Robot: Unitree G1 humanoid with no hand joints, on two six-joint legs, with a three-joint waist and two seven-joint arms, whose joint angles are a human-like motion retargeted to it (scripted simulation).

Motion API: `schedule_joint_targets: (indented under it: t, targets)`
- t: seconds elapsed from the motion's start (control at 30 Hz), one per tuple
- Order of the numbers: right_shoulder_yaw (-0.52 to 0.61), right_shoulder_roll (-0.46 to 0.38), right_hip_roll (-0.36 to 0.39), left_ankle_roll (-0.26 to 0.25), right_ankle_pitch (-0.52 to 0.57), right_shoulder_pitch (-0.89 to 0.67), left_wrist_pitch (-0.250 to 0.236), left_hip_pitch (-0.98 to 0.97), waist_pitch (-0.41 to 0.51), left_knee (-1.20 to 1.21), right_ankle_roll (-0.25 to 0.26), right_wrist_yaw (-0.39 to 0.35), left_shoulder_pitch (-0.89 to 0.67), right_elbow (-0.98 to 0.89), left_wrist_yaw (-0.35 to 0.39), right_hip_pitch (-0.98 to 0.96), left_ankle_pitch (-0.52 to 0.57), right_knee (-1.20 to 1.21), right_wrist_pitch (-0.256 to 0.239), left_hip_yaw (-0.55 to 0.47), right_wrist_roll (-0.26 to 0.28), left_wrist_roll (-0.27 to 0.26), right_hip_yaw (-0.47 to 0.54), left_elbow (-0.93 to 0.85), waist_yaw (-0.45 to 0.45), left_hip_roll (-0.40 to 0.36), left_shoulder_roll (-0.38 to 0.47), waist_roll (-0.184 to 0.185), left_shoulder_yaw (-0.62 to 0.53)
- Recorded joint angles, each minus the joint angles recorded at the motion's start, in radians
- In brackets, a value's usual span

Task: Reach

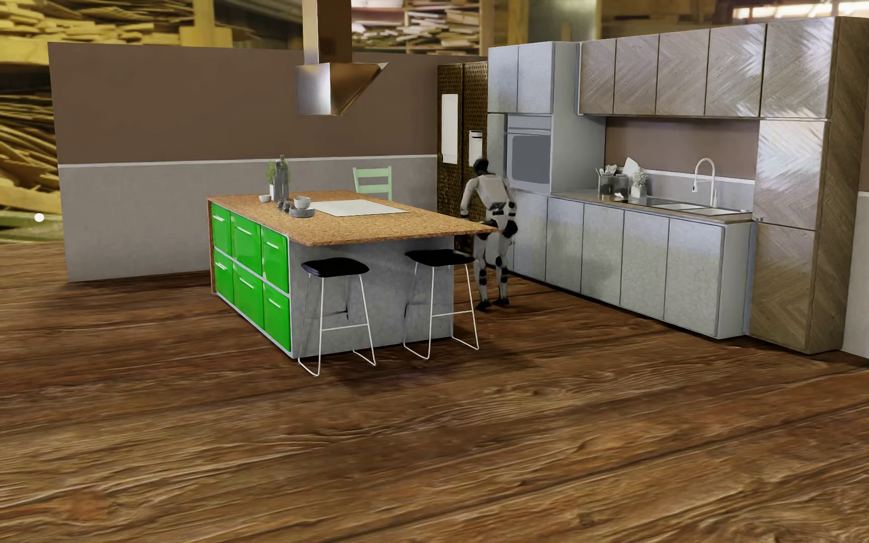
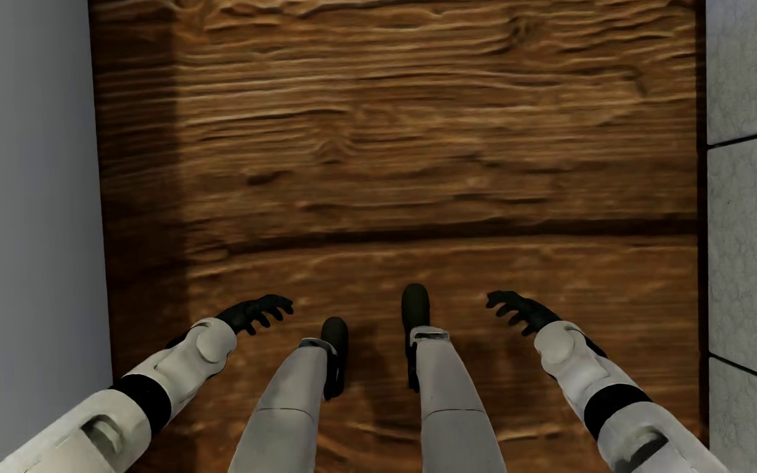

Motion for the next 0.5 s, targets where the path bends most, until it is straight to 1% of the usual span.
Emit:
schedule_joint_targets:
  t: [0.07, 0.13, 0.2, 0.23, 0.3, 0.37, 0.4, 0.47, 0.5]
  targets:
    - [0.048, -0.025, 0.005, 0.000, 0.016, -0.252, 0.000, -0.080, 0.000, 0.077, 0.000, 0.000, -0.268, 0.044, 0.000, -0.086, -0.010, 0.056, 0.000, 0.000, 0.000, 0.000, 0.000, 0.099, 0.026, 0.022, -0.022, 0.005, -0.096]
    - [0.136, -0.043, 0.000, 0.000, 0.023, -0.519, 0.000, -0.250, 0.000, 0.180, 0.000, 0.000, -0.534, 0.142, 0.000, -0.248, 0.003, 0.115, 0.000, 0.000, 0.000, 0.000, 0.000, 0.198, 0.048, 0.060, -0.032, 0.004, -0.171]
    - [0.210, -0.067, -0.004, 0.000, 0.019, -0.752, 0.000, -0.437, 0.000, 0.282, 0.000, 0.000, -0.763, 0.221, 0.000, -0.429, -0.008, 0.174, 0.000, 0.000, 0.000, 0.000, 0.000, 0.270, 0.077, 0.104, -0.045, 0.001, -0.180]
    - [0.206, -0.082, -0.002, 0.000, -0.007, -0.846, 0.000, -0.507, 0.000, 0.334, 0.000, 0.000, -0.862, 0.240, 0.000, -0.494, -0.014, 0.200, 0.000, 0.000, 0.000, 0.000, 0.000, 0.284, 0.088, 0.137, -0.049, 0.006, -0.194]
    - [0.173, -0.086, -0.019, 0.000, -0.043, -0.979, 0.000, -0.624, 0.000, 0.393, 0.000, 0.000, -1.023, 0.263, 0.000, -0.620, -0.039, 0.262, 0.000, 0.000, 0.000, 0.000, 0.000, 0.292, 0.085, 0.160, -0.050, -0.004, -0.157]
    - [0.149, -0.085, -0.004, 0.000, -0.039, -1.080, 0.000, -0.728, 0.000, 0.465, 0.000, 0.000, -0.931, 0.278, 0.000, -0.717, -0.017, 0.311, 0.000, 0.000, 0.000, 0.000, 0.000, 0.326, 0.076, 0.187, -0.056, -0.006, -0.155]
    - [0.147, -0.078, 0.004, 0.000, -0.044, -1.065, 0.000, -0.763, 0.000, 0.498, 0.000, 0.000, -0.896, 0.290, 0.000, -0.745, -0.014, 0.330, 0.000, 0.000, 0.000, 0.000, 0.000, 0.343, 0.072, 0.203, -0.057, -0.006, -0.169]
    - [0.142, -0.068, -0.003, 0.000, -0.052, -1.039, 0.000, -0.785, 0.000, 0.518, 0.000, 0.000, -0.865, 0.302, 0.000, -0.791, -0.042, 0.382, 0.000, 0.000, 0.000, 0.000, 0.000, 0.348, 0.065, 0.197, -0.065, -0.016, -0.141]
    - [0.137, -0.068, -0.001, 0.000, -0.061, -1.043, 0.000, -0.791, 0.000, 0.524, 0.000, 0.000, -0.867, 0.304, 0.000, -0.795, -0.045, 0.390, 0.000, 0.000, 0.000, 0.000, 0.000, 0.335, 0.069, 0.197, -0.076, -0.010, -0.118]
